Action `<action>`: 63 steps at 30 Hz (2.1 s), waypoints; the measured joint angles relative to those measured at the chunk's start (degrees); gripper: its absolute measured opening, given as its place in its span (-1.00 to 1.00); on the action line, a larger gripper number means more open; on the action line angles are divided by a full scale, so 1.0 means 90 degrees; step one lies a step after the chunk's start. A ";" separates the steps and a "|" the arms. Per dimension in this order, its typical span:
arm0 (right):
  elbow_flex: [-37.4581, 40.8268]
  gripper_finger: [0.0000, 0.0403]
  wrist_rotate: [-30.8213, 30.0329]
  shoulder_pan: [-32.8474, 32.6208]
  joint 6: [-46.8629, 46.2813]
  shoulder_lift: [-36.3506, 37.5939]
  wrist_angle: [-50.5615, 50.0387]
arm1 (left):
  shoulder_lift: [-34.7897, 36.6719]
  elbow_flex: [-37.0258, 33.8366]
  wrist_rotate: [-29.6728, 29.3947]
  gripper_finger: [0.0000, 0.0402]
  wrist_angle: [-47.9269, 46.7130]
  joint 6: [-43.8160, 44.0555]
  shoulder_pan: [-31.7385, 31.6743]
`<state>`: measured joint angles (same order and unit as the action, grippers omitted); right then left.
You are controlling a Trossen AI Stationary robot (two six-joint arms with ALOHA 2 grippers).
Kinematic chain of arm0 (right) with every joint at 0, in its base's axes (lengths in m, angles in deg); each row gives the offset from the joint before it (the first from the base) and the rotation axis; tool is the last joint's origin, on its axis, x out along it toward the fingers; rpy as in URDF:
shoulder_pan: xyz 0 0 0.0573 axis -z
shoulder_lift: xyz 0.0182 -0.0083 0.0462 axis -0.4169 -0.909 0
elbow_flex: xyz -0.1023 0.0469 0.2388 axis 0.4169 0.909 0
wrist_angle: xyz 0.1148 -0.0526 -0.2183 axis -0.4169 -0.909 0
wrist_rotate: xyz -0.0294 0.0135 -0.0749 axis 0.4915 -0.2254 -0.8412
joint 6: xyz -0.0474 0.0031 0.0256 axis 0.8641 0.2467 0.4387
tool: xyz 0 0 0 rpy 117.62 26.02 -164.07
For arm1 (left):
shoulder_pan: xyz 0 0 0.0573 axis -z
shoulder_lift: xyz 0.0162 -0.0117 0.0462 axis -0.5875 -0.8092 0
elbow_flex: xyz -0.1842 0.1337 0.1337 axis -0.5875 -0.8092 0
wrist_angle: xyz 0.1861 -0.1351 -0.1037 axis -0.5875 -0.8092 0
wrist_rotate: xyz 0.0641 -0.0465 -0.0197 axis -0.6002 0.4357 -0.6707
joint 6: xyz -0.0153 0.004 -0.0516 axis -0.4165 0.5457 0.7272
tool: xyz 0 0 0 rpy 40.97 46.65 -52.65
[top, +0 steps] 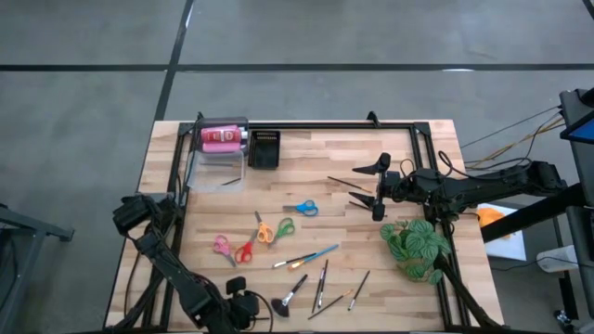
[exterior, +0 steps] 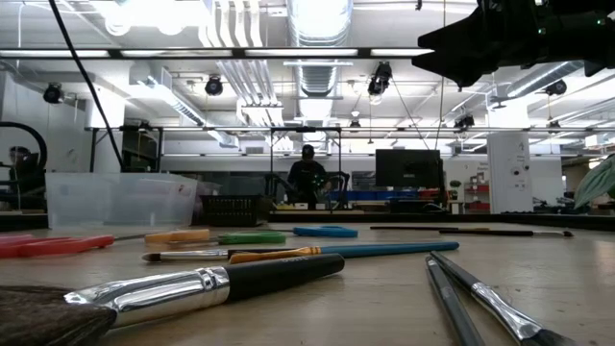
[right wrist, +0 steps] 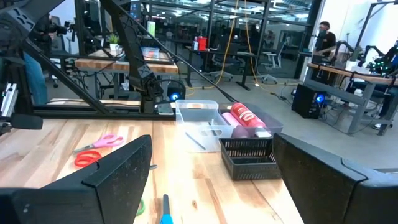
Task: Pick & Place Paint Supplies
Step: Put the black paint brush into the transparent bin
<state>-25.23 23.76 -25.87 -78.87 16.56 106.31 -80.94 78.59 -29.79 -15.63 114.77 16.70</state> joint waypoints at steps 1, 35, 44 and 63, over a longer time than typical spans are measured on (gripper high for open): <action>0.0000 0.64 -0.0001 -0.0001 0.0000 0.0000 -0.0001 | 0.0000 0.0000 -0.0017 -0.55 0.0010 -0.0003 0.0010; 0.0000 0.64 0.0000 -0.0001 0.0000 0.0002 -0.0107 | -0.0546 0.0024 -0.0071 -0.55 -0.0311 -0.0056 0.0118; 0.0000 0.64 0.0000 -0.0001 -0.0002 0.0002 -0.0107 | -0.0546 0.0027 -0.0071 -0.66 -0.0372 0.0011 0.0113; 0.0000 0.64 -0.0001 0.0002 -0.0002 -0.0002 -0.0107 | -0.0546 0.0012 -0.0076 -0.98 -0.0393 0.0051 0.0108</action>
<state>-25.23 23.75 -25.85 -78.89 16.53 105.35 -85.86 78.70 -30.47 -19.16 115.23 17.67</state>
